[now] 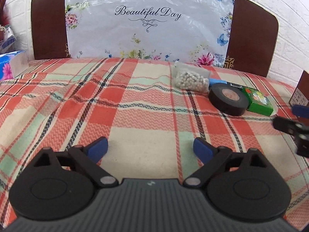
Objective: Organize objects
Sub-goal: 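Move the left gripper to the black tape roll and grasp it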
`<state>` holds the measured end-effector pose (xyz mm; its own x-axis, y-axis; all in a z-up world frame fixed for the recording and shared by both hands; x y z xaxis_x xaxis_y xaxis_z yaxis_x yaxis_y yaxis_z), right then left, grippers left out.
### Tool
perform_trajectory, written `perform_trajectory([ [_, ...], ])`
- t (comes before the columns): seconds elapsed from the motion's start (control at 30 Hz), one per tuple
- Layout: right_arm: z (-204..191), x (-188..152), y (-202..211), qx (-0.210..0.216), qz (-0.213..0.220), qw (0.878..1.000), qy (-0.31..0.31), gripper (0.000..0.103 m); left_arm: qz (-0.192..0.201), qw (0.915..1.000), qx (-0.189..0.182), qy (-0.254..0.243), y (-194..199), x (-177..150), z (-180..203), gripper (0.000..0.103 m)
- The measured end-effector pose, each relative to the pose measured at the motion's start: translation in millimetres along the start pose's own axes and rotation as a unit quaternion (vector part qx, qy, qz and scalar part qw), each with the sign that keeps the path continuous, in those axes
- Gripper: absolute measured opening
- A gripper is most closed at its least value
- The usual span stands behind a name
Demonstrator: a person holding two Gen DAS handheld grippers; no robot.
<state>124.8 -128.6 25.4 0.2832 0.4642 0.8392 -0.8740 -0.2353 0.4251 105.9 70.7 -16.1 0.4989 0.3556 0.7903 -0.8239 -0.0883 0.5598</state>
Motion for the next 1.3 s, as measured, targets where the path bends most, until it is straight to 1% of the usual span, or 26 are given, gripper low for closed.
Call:
perform_trajectory([
  [0.1, -10, 18, -24, 0.02, 0.009, 1.0, 0.016, 0.065, 0.002, 0.9999, -0.007, 0.007, -1, -1, -2, 0.097],
  [0.17, -17, 29, -43, 0.033, 0.008, 0.999, 0.034, 0.066, 0.003, 0.9998, -0.013, 0.013, -2, -1, -4, 0.098],
  [0.23, -21, 36, -66, 0.033, -0.012, 0.998, 0.055, 0.067, 0.003, 0.9996, -0.019, 0.02, -2, 0, -5, 0.099],
  [0.27, -21, 38, -77, 0.035, -0.021, 0.998, 0.058, 0.074, 0.003, 0.9996, -0.021, 0.021, -3, 0, -6, 0.099],
  [0.3, -19, 39, -87, 0.047, -0.032, 0.997, 0.052, 0.074, 0.003, 0.9995, -0.022, 0.023, -3, 0, -6, 0.1],
  [0.33, -18, 38, -97, 0.062, -0.049, 0.996, 0.047, 0.078, 0.003, 0.9994, -0.023, 0.024, -3, 0, -6, 0.1],
  [0.4, -25, 38, -104, 0.059, -0.048, 0.995, 0.068, 0.079, 0.003, 0.9993, -0.026, 0.027, -4, 1, -7, 0.1],
  [0.47, -24, 40, -102, 0.06, -0.054, 0.995, 0.06, 0.078, 0.003, 0.9993, -0.026, 0.028, -4, 1, -7, 0.1],
  [0.53, -22, 36, -92, 0.069, -0.051, 0.995, 0.048, 0.078, 0.003, 0.9993, -0.026, 0.028, -4, 1, -7, 0.1],
  [0.6, -29, 25, -72, 0.068, -0.042, 0.995, 0.06, 0.078, 0.003, 0.9993, -0.025, 0.027, -5, 1, -7, 0.1],
  [0.67, -36, 12, -47, 0.069, -0.034, 0.995, 0.07, 0.078, 0.002, 0.9995, -0.023, 0.023, -5, 1, -7, 0.1],
  [0.8, -40, -16, 10, 0.07, -0.039, 0.995, 0.061, 0.078, 0.0, 0.9997, -0.018, 0.015, -5, 1, -5, 0.1],
  [0.93, -36, -48, 66, 0.045, -0.05, 0.995, 0.067, 0.077, -0.007, 0.9999, -0.011, -0.008, -6, -1, 1, 0.101],
  [0.97, -32, -56, 78, 0.036, -0.054, 0.996, 0.064, 0.077, -0.012, 0.9997, -0.01, -0.017, -8, -1, 4, 0.103],
  [1.07, -11, -77, 105, 0.005, -0.07, 0.997, 0.044, 0.077, -0.031, 0.9985, 0.001, -0.046, -10, 1, 15, 0.103],
  [1.1, -2, -83, 112, -0.006, -0.076, 0.997, 0.033, 0.077, -0.04, 0.9978, 0.0, -0.052, -9, 2, 21, 0.099],
  [1.13, 6, -89, 118, -0.015, -0.08, 0.997, 0.02, 0.077, -0.051, 0.9971, -0.009, -0.056, -8, 6, 29, 0.093],
  [1.17, 14, -94, 123, -0.019, -0.083, 0.996, 0.005, 0.078, -0.061, 0.9961, -0.024, -0.058, -6, 10, 40, 0.085],
  [1.23, 21, -102, 130, -0.016, -0.088, 0.996, -0.019, 0.078, -0.069, 0.9935, -0.062, -0.067, 5, 15, 69, 0.083],
  [1.3, 22, -106, 133, -0.015, -0.09, 0.995, -0.033, 0.078, -0.074, 0.9867, -0.112, -0.091, 23, 11, 104, 0.084],
])
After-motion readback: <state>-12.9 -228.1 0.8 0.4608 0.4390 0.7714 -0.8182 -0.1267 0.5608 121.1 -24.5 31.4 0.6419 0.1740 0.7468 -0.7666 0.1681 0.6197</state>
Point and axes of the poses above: each gripper's, at about its wrist camera, not at the fingertips, and y roughly against the way its jaws point, z to its right, x to its top, the point moved 2 cm from there along -y, roughly the way its jaws point, and after that the axes turned 12 degrees about y, right-handed, at the moved point
